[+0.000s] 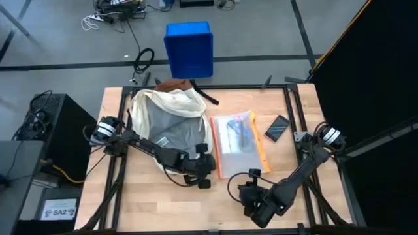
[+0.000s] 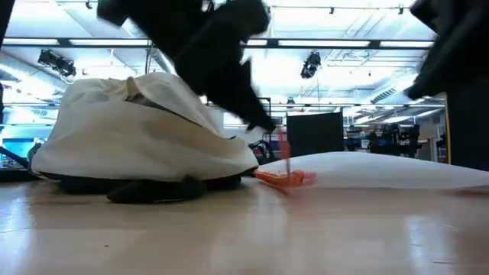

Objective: Unpack backpack
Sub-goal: Open the zip bag

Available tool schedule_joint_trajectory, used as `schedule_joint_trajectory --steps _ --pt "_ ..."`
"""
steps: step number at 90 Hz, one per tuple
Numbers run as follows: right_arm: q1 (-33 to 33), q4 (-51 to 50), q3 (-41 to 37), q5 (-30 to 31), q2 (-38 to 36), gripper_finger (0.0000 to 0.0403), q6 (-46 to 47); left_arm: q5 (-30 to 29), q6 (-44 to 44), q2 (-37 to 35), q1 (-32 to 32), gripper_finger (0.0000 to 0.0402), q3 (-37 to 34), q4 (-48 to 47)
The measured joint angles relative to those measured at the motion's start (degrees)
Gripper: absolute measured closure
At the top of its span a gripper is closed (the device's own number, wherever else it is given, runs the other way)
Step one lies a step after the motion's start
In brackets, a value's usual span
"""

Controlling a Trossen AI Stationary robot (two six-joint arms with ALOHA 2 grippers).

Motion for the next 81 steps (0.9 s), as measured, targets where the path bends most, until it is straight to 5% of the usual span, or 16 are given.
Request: schedule_joint_trajectory --steps 33,50,65,81 --pt "-3.5 10.7 -0.1 2.2 3.2 0.0285 -8.0 -5.7 8.0 0.0 -1.9 0.0396 17.4 -21.8" --pt "-5.5 12.4 -0.1 10.1 6.3 0.0202 -9.6 -6.6 9.3 0.0 -2.0 0.0398 22.4 -27.8" --pt "-6.6 12.0 -0.1 9.3 6.3 0.0149 -10.4 -5.5 5.9 0.0 -2.0 0.0400 22.5 -32.9" --pt "-7.0 12.2 -0.1 3.2 6.9 0.0126 -12.3 -2.1 2.1 -0.3 -2.4 0.0401 13.2 -28.0"
